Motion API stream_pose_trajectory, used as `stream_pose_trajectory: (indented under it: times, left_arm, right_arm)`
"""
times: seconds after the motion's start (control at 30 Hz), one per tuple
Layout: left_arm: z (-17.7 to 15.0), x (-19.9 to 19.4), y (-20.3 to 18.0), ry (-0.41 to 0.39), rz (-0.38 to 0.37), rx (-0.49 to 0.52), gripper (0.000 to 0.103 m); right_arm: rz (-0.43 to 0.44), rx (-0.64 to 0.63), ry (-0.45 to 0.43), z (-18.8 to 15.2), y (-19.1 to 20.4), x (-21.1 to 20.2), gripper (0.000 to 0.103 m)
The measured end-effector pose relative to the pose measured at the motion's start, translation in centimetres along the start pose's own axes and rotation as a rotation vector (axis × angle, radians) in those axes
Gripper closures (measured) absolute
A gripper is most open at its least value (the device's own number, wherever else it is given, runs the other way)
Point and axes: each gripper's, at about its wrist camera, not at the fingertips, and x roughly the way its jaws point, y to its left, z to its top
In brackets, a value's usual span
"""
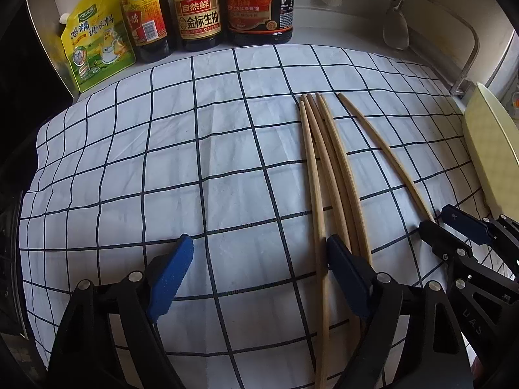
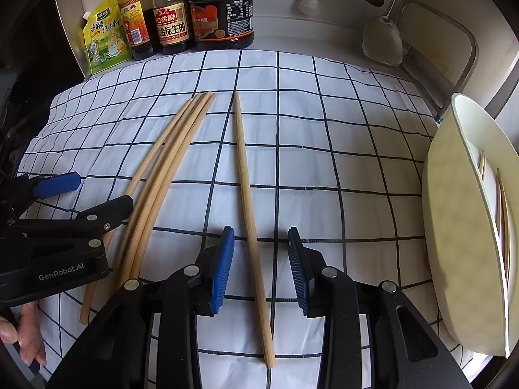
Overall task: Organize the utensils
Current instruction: 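Close the right gripper on its chopstick while the left gripper closes on another, then carry the chopstick in the right gripper over the basin while the left gripper carries its own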
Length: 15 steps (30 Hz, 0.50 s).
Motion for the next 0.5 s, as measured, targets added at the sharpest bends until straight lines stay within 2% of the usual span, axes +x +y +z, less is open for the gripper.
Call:
stream_pose_trajectory:
  times: [0.03,0.13,0.23,0.3,0.33,0.37,0.4,0.47,0.5]
  left_arm:
    - [0.0,-0.1,0.0,-0.003,-0.001,0.000,0.024]
    - [-0.1,-0.3,-0.1,-0.011,-0.001,0.000,0.034]
    - [-0.1,-0.6,-0.2,-0.014,-0.004,0.001,0.049]
    - [-0.1,-0.7,-0.3,-0.014,-0.007,0.003,0.062]
    - [-0.1,-0.8,-0.4,-0.013,-0.009,0.005,0.066]
    - [0.0,-0.8,-0.5,-0.012,-0.011,0.009,0.076]
    - [0.0,-0.9,-0.7,-0.010,-0.013,0.012,0.085]
    - [-0.1,-1.0,-0.9,-0.002,-0.019,0.016,0.096]
    - [-0.1,-1.0,-0.9,0.002,-0.019,0.015,0.096]
  right_arm:
    - [-0.002,-0.001,-0.002,0.0,0.1,0.0,0.071]
    - [-0.003,-0.008,-0.005,0.1,0.3,0.1,0.072]
    - [0.000,-0.028,-0.003,0.4,0.7,0.1,0.079]
    - [0.008,-0.049,-0.001,0.5,1.1,0.2,0.090]
    - [0.007,-0.059,-0.001,0.6,1.3,0.2,0.091]
    - [0.009,-0.068,-0.002,0.7,1.4,0.2,0.095]
    - [0.010,-0.073,-0.001,0.7,1.5,0.3,0.096]
    - [0.024,-0.064,0.004,0.8,1.3,0.3,0.097]
    - [0.038,-0.048,0.008,0.8,1.0,0.2,0.097]
